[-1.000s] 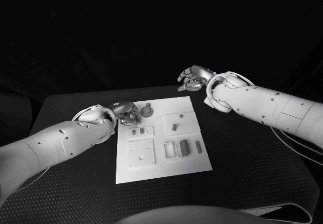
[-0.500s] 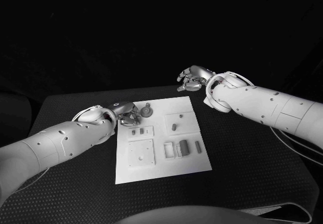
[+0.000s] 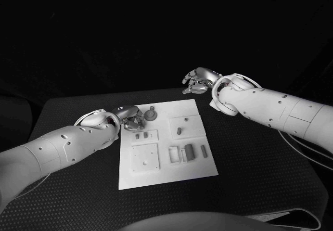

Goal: Assemble the parts on the task board

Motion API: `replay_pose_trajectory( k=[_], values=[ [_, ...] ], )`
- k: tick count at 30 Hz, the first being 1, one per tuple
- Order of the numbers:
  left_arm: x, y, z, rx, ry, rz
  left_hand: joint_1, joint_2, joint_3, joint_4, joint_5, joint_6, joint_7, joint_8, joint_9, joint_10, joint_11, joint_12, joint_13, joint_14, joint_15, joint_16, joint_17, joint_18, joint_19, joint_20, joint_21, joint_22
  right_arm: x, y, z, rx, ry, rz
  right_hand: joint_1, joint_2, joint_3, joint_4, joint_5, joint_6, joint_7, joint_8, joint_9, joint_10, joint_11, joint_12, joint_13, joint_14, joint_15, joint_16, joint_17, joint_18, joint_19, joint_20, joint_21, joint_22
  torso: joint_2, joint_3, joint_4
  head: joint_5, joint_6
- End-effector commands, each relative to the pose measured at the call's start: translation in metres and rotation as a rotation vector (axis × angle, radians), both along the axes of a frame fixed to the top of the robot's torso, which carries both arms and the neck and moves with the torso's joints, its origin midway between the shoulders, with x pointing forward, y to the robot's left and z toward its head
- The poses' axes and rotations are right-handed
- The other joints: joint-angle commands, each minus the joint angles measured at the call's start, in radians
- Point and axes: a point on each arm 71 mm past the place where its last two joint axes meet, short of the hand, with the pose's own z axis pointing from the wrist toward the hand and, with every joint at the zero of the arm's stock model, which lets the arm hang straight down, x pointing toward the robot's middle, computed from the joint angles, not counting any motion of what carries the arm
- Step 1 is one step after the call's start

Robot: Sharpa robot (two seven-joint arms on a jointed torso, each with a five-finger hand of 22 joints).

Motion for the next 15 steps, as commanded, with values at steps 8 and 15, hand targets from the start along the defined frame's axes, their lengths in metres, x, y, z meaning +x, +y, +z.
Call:
replay_pose_trajectory(
  k=[8,15],
  values=[
    [-0.0078,-0.0074,-0.0185,0.054,0.060,-0.029,0.003,0.003,-0.008,-0.003,0.002,-0.009,0.003,0.000,-0.003,0.003,0.011,0.007,0.005,-0.012,0.002,-0.005,0.001,0.136,-0.010,0.000,-0.001,0.020,-0.0004,0.0020,-0.0002,-0.004,0.001,0.015,-0.011,-0.003,-0.001,0.007,0.002,0.002,0.007,0.006,-0.001,0.003,0.004,-0.004,0.001,-0.005,-0.003,0.001,-0.001,0.084,0.002,-0.007,-0.004,0.008,0.000,-0.0005,-0.0001,0.001,-0.002],
    [-0.0088,-0.0076,-0.0224,0.068,0.063,-0.030,0.009,0.007,-0.010,-0.003,0.002,-0.001,0.000,0.006,-0.002,0.007,0.008,0.016,0.011,-0.010,-0.001,-0.001,0.003,0.137,-0.007,0.000,0.002,0.021,-0.0003,0.0016,-0.0001,-0.004,0.000,0.013,-0.011,-0.003,-0.001,0.007,0.002,0.002,0.007,0.006,-0.001,0.003,0.004,-0.004,0.001,-0.005,-0.003,0.001,-0.001,0.084,0.002,-0.007,-0.004,0.008,0.000,-0.0006,-0.0004,0.001,-0.003]
  ],
)
